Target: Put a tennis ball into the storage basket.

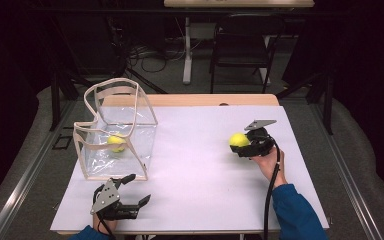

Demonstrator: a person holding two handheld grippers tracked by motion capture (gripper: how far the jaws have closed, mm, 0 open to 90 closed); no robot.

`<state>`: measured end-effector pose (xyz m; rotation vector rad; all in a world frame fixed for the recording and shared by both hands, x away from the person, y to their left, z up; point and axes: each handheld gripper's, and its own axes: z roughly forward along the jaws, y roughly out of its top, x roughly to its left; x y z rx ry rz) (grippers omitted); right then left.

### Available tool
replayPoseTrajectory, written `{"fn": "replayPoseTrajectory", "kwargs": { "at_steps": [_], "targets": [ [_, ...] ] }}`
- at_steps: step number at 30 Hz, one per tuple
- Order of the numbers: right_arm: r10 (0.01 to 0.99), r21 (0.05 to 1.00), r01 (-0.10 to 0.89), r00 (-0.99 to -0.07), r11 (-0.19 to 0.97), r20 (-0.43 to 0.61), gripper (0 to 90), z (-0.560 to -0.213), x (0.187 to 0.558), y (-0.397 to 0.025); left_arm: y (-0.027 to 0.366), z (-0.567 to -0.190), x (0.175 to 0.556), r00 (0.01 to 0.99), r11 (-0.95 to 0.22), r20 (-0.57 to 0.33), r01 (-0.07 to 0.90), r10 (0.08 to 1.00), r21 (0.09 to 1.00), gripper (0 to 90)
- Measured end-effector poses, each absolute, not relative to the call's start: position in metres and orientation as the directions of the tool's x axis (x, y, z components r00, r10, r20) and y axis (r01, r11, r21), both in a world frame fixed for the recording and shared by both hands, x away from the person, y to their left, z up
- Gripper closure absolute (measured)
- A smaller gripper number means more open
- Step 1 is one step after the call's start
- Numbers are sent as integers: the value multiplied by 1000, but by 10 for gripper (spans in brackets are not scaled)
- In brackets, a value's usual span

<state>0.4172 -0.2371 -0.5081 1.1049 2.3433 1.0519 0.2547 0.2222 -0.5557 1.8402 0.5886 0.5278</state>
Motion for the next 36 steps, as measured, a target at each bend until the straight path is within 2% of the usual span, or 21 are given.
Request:
{"fn": "replayPoseTrajectory", "kwargs": {
  "at_steps": [36],
  "targets": [
    [750,808,422,-661,410,-36,262,-468,404,-234,220,-557,256,782,-298,73,148,619,943,158]
  ]
}}
